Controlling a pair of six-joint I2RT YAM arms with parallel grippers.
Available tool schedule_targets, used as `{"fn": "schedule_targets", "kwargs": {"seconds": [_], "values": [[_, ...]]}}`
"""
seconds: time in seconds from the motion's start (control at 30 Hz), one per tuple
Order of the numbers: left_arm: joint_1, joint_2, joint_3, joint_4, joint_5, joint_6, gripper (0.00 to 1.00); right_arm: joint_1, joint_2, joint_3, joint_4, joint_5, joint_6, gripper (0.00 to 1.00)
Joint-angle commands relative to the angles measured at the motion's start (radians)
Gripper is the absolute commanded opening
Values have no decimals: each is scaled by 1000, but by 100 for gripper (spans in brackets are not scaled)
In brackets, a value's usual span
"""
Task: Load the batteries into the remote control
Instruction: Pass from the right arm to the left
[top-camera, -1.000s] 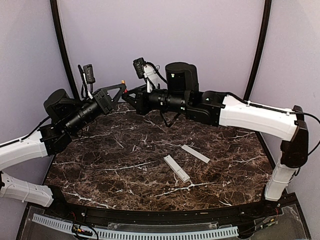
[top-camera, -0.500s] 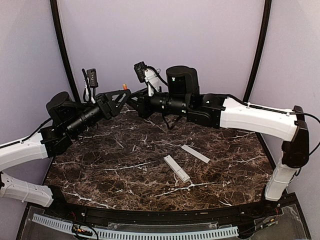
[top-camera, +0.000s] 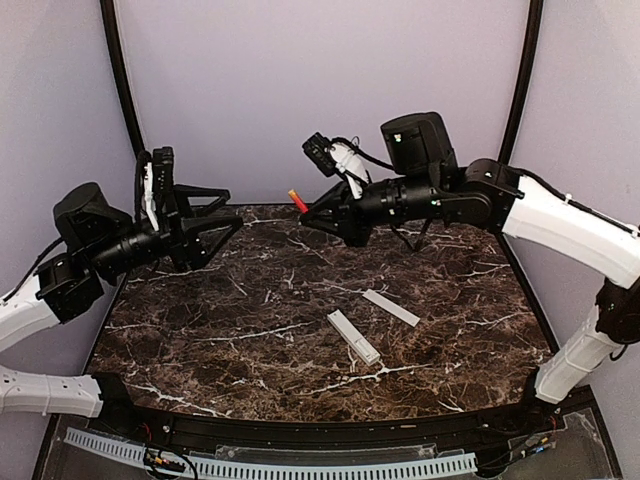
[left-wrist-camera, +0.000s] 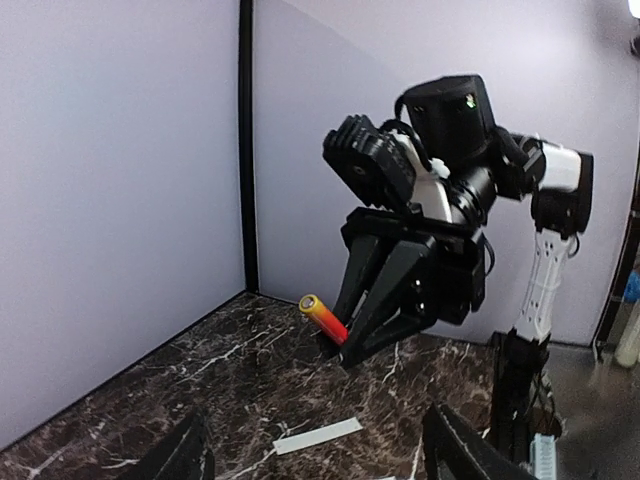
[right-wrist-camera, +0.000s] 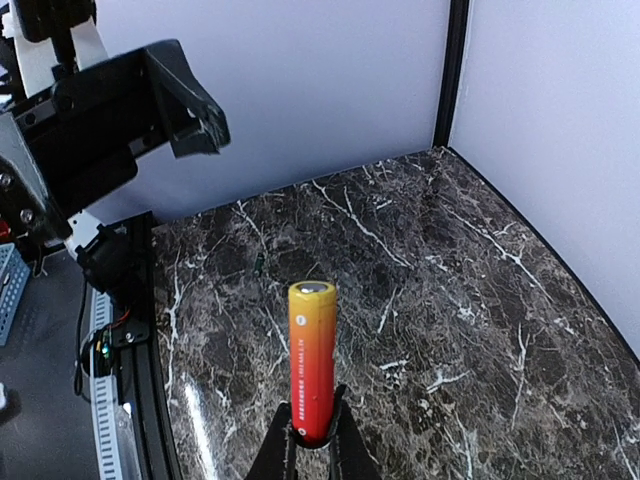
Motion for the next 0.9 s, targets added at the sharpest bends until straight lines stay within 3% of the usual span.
{"fn": "schedule_targets", "kwargs": {"seconds": [0.0,0.1,0.17,0.27,0.37,0.57,0.7,0.87], "values": [[-5,-31,100,-396,187,501,68,-16,-42,5,-318,-105,-97,0],[-6,25,187,-624,189,741,63,-16,-33,40,-423,-135,-126,0],[-8,51,198,-649,178,870,63,-16,-19,66,-452,-163,-134,0],[-17,23,157,-587,203,1047,62,-16,12,98,-485,-130,-116,0],[-20,-17,56,-409,249,1232,65,-16,30,99,-475,-138,-97,0],[-100,77,68,-428,136,1472,62,-15,69,96,-453,-181,-57,0],[-186,104,26,-306,61,1553,60,-15,84,91,-444,-202,-45,0],[-221,195,38,-293,-51,1648,61,-15,92,90,-442,-226,-43,0]]}}
